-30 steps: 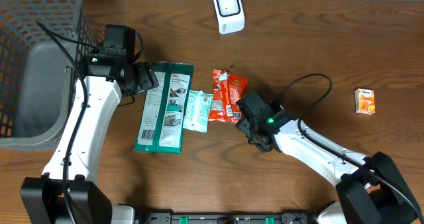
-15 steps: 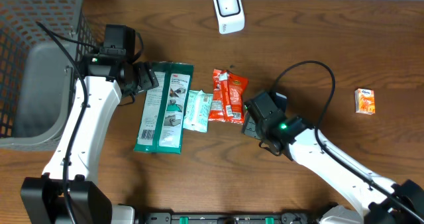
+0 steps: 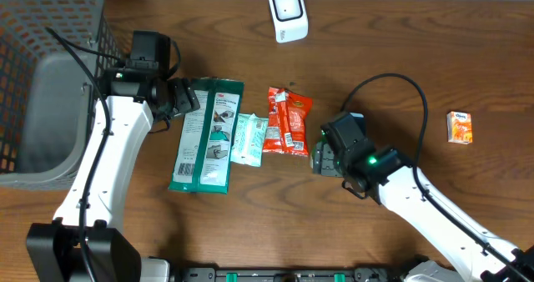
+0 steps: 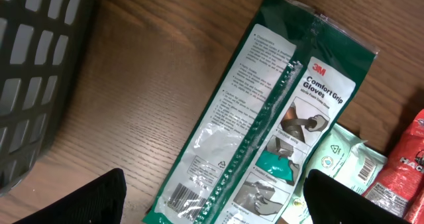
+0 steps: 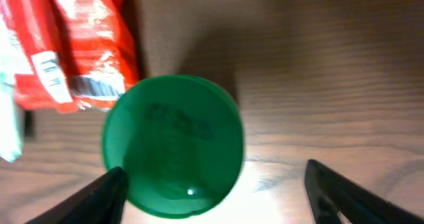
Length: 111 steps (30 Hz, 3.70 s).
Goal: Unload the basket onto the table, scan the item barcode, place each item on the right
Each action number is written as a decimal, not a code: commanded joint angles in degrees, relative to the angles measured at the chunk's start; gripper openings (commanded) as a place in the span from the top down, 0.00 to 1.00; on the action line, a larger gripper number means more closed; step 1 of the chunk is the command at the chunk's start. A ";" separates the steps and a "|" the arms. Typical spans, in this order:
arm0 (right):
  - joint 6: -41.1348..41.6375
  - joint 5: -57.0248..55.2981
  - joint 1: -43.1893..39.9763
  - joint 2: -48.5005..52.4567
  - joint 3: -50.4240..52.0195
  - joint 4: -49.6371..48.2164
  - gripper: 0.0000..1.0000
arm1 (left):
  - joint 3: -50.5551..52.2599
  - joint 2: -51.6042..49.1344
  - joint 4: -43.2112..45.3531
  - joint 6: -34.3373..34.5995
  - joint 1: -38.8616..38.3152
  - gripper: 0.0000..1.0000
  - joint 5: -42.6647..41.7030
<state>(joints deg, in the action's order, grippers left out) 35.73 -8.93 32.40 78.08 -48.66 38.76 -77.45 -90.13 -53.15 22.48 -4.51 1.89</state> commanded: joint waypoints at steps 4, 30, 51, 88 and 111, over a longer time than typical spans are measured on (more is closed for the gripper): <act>-9.16 3.13 -3.41 -0.63 -1.36 -0.74 0.11 | -0.98 0.24 -0.17 -0.31 0.22 0.14 0.74; -58.23 17.90 -10.23 12.66 -26.88 19.78 0.01 | -0.98 0.24 -0.17 -0.31 0.22 0.14 0.74; -65.11 19.87 -6.47 28.13 -32.17 26.84 0.17 | -0.98 0.24 -0.17 -0.31 0.22 0.14 0.72; -32.44 4.46 -7.78 28.11 -27.71 20.72 0.43 | -0.98 0.24 -0.17 -0.31 0.22 0.14 0.72; -31.47 7.10 -9.97 28.06 -30.40 20.44 0.11 | -0.98 0.24 -0.17 -0.31 0.22 0.14 0.72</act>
<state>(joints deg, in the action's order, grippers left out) 18.70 -1.15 22.81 105.71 -77.19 59.70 -77.45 -90.13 -53.15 22.46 -4.51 1.89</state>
